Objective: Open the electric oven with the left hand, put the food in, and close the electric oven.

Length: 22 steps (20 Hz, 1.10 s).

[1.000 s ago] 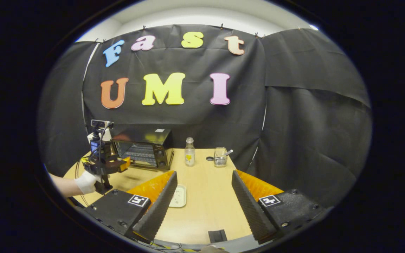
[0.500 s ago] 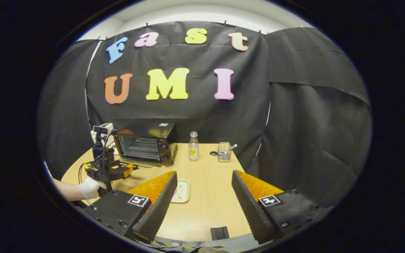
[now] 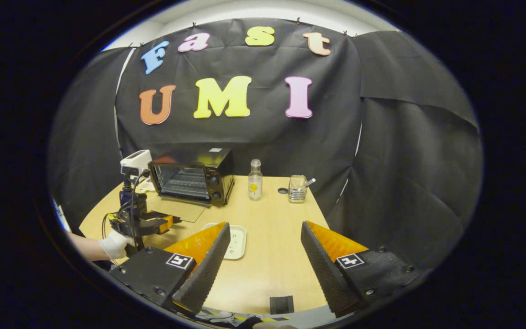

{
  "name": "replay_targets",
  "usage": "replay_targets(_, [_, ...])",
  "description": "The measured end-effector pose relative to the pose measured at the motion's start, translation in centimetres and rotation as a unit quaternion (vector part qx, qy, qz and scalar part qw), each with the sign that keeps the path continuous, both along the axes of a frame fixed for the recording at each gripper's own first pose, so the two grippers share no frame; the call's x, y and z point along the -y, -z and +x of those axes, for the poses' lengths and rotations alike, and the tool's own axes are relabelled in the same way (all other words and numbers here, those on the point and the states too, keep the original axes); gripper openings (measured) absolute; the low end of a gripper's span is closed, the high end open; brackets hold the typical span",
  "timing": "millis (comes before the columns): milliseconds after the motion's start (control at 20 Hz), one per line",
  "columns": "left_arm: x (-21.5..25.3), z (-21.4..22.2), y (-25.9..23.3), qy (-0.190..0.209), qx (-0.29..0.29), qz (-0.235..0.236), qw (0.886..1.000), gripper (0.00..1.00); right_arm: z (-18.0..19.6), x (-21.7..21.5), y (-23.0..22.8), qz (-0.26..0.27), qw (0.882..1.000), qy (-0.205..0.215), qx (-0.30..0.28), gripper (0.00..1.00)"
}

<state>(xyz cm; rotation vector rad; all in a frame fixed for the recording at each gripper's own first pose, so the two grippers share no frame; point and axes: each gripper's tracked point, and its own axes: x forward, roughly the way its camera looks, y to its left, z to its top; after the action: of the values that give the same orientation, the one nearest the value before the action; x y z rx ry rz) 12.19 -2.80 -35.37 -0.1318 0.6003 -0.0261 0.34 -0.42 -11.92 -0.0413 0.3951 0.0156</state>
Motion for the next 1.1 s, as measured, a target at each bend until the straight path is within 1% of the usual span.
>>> replay_targets(100, [0.1,-0.2,0.8,0.001,-0.011,0.01,1.0,0.96,1.1,0.0,0.6,0.002,1.0,-0.011,-0.011,0.99])
replay_targets(150, [0.2,-0.3,1.1,0.0,-0.016,0.012,1.0,0.88,1.6,0.0,1.2,0.003,1.0,-0.016,-0.016,0.99])
replay_targets(200, [0.3,-0.3,1.6,-0.003,-0.021,0.009,1.0,0.96,2.1,0.0,1.5,0.003,1.0,-0.021,-0.022,0.99])
replay_targets(300, [0.3,-0.2,2.0,-0.007,-0.024,0.004,1.0,0.94,3.3,0.0,2.6,0.001,0.999,-0.031,-0.034,0.96])
replay_targets(350, [0.4,-0.3,2.1,-0.009,-0.026,0.004,1.0,0.94,3.8,0.1,3.2,0.003,0.999,-0.035,-0.041,0.96])
replay_targets(400, [0.3,-0.4,2.0,-0.012,-0.027,0.004,1.0,0.94,4.4,0.1,4.0,0.006,0.998,-0.041,-0.05,0.99])
replay_targets(450, [0.2,-0.4,1.9,-0.013,-0.026,0.007,1.0,0.94,5.0,0.0,4.8,0.012,0.997,-0.046,-0.06,0.96])
replay_targets(550, [0.1,-0.4,1.1,-0.021,-0.018,0.005,1.0,0.95,6.3,-0.1,6.5,0.026,0.994,-0.057,-0.086,0.99])
replay_targets(750, [-1.4,-1.1,-1.6,-0.038,0.01,0.021,0.999,0.96,9.1,-0.3,9.9,0.041,0.988,-0.07,-0.128,0.94])
replay_targets(800, [-1.6,-1.4,-2.6,-0.039,0.019,0.021,0.999,0.96,10.0,-0.5,11.2,0.046,0.986,-0.075,-0.143,0.96])
replay_targets(850, [-2.0,-2.0,-3.4,-0.041,0.023,0.022,0.999,0.96,10.7,-0.7,12.5,0.054,0.983,-0.079,-0.159,0.86])
replay_targets(1000, [-2.9,-3.5,-6.9,-0.053,0.043,0.021,0.997,0.96,12.5,-2.0,16.3,0.086,0.97,-0.094,-0.21,0.8])
replay_targets(1050, [-3.2,-4.0,-8.2,-0.057,0.052,0.022,0.997,0.96,12.9,-2.4,17.4,0.095,0.965,-0.099,-0.225,0.75])
replay_targets(1100, [-3.6,-4.4,-9.7,-0.061,0.062,0.024,0.996,0.96,13.3,-2.8,18.4,0.105,0.96,-0.102,-0.24,0.75])
